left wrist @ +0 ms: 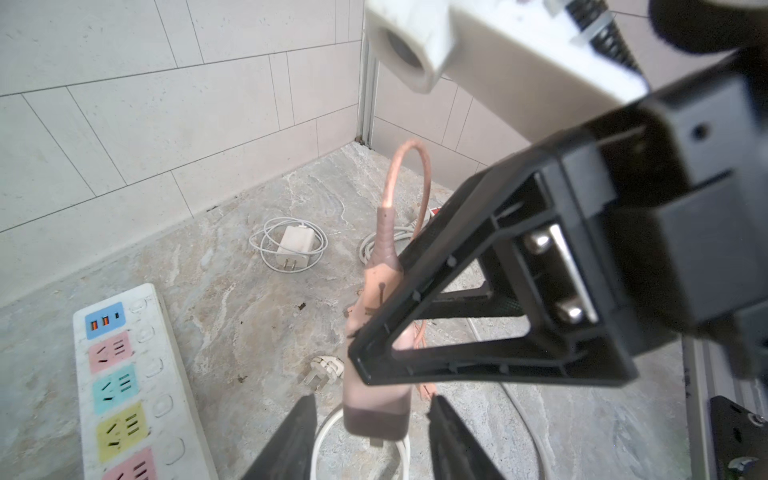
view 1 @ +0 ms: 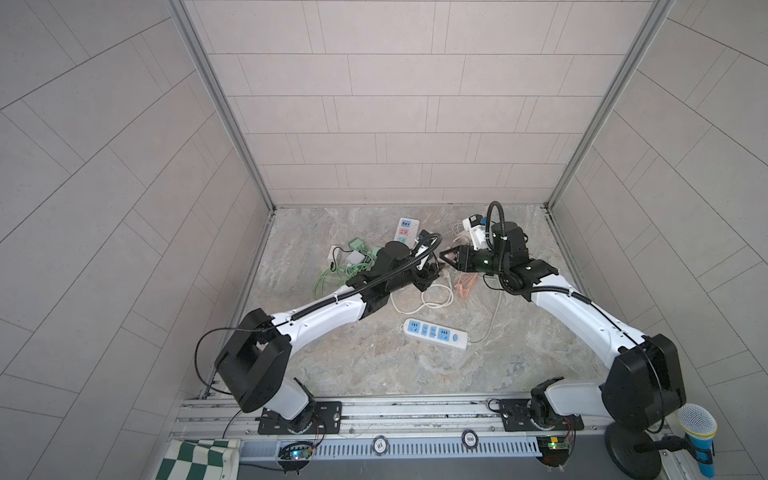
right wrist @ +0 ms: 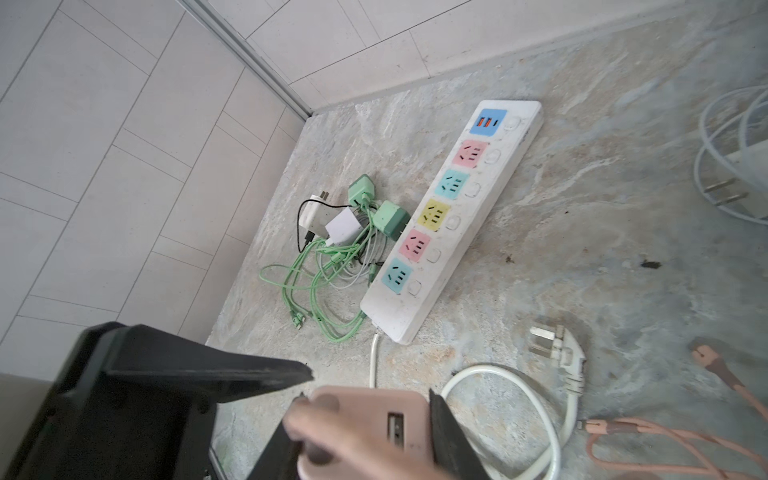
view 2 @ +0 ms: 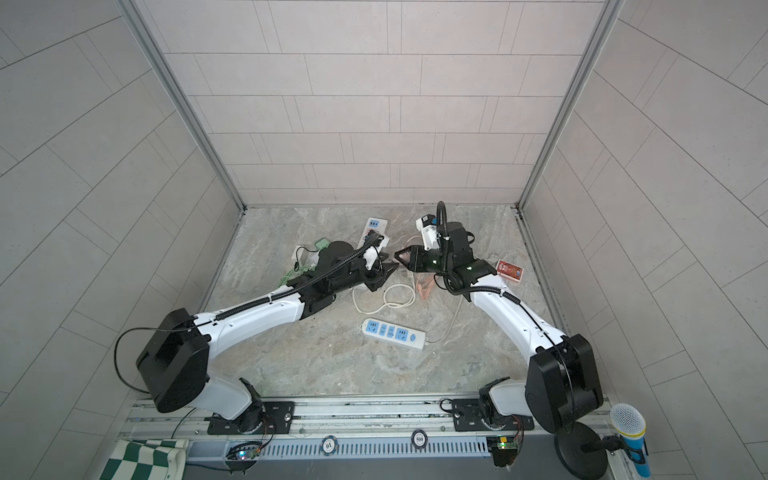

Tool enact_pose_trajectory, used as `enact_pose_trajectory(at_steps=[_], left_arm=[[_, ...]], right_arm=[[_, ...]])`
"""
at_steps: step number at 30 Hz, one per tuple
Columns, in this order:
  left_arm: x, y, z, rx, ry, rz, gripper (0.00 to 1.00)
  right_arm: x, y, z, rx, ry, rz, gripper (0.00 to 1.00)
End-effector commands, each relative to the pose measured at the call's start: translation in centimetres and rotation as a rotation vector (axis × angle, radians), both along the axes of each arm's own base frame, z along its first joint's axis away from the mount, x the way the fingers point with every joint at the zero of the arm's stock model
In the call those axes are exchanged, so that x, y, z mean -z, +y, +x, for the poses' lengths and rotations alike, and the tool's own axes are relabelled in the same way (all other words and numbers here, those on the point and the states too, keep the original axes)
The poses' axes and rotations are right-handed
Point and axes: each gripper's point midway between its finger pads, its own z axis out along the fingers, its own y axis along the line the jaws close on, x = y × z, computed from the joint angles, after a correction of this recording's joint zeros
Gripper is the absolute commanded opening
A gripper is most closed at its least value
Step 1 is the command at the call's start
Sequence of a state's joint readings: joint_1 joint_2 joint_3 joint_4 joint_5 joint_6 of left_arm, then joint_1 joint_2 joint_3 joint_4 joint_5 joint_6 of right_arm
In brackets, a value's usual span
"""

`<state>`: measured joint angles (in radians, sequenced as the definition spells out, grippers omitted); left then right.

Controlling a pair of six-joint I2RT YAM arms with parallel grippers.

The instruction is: Insert the plug

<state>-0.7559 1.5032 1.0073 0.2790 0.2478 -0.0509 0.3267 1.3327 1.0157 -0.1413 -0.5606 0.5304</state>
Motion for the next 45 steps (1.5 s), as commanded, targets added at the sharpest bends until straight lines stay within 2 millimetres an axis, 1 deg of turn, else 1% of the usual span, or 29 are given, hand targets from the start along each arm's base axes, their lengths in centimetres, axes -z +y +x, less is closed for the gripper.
enact_pose_trajectory(at_steps=[1,3,5,6,8,11,14,17,20,23,24,27,29,30,31,34,36,39,45], left_arm=[[-2.1,0.5,-1.1,0.014,-0.02,-0.055,0.54],[-2.1,0.7,-1.6,0.021,-0.015,-0.058,0.54],[-1.7,1.3,-1.6,-0.008,-0.005,-0.054,0.54],[-1.4,1.8,-1.6,-0.031,0.001,-0.048,0.54],[-0.5,3.5,-1.2,-0.117,0.02,-0.021,0.54],[1.6,6.8,-1.3,-0.264,0.085,0.025,0.54],[4.2,9.3,-2.6,-0.35,0.186,0.071,0.52],[7.1,11.1,-4.0,-0.4,0.28,0.096,0.5],[9.6,12.3,-5.1,-0.43,0.326,0.11,0.49],[11.4,12.8,-6.0,-0.435,0.369,0.099,0.48],[11.9,12.7,-6.5,-0.419,0.387,0.091,0.48],[13.6,12.6,-7.9,-0.383,0.454,0.089,0.44],[14.9,12.6,-8.7,-0.372,0.487,0.098,0.42],[15.5,12.5,-9.1,-0.364,0.497,0.102,0.41],[16.2,12.6,-9.7,-0.353,0.504,0.112,0.41],[17.4,12.5,-10.6,-0.346,0.506,0.114,0.4],[17.8,12.3,-10.9,-0.345,0.497,0.109,0.4],[17.8,12.1,-10.8,-0.346,0.485,0.101,0.4],[17.4,11.8,-10.4,-0.337,0.462,0.087,0.4]], right_arm=[[-0.3,-1.1,-0.5,0.029,-0.041,-0.05,0.22],[-0.2,-1.1,-0.7,0.024,-0.044,-0.052,0.22],[0.0,-1.0,-1.2,0.008,-0.046,-0.063,0.21],[0.3,-1.1,-1.5,0.003,-0.046,-0.082,0.21],[1.3,-1.2,-2.3,-0.004,-0.037,-0.122,0.21],[3.1,-1.1,-3.8,-0.011,-0.028,-0.189,0.21],[4.5,-0.8,-5.2,-0.005,-0.014,-0.243,0.21],[5.7,-0.3,-6.9,0.006,-0.015,-0.326,0.21],[6.6,0.6,-8.3,-0.006,-0.038,-0.341,0.21],[7.9,1.3,-9.3,-0.014,-0.038,-0.324,0.21],[8.4,1.5,-9.6,-0.018,-0.033,-0.326,0.21],[9.9,1.5,-10.4,-0.011,-0.007,-0.346,0.21],[10.6,1.4,-10.8,-0.003,0.004,-0.349,0.21],[10.4,1.6,-10.8,-0.002,-0.003,-0.338,0.21],[11.5,1.3,-11.4,-0.007,0.011,-0.346,0.21],[11.9,1.0,-11.9,-0.001,0.013,-0.35,0.21],[11.9,0.7,-12.2,0.009,0.008,-0.355,0.21],[11.7,0.3,-12.6,0.029,-0.002,-0.354,0.2],[11.2,0.2,-12.8,0.089,-0.051,-0.375,0.2]])
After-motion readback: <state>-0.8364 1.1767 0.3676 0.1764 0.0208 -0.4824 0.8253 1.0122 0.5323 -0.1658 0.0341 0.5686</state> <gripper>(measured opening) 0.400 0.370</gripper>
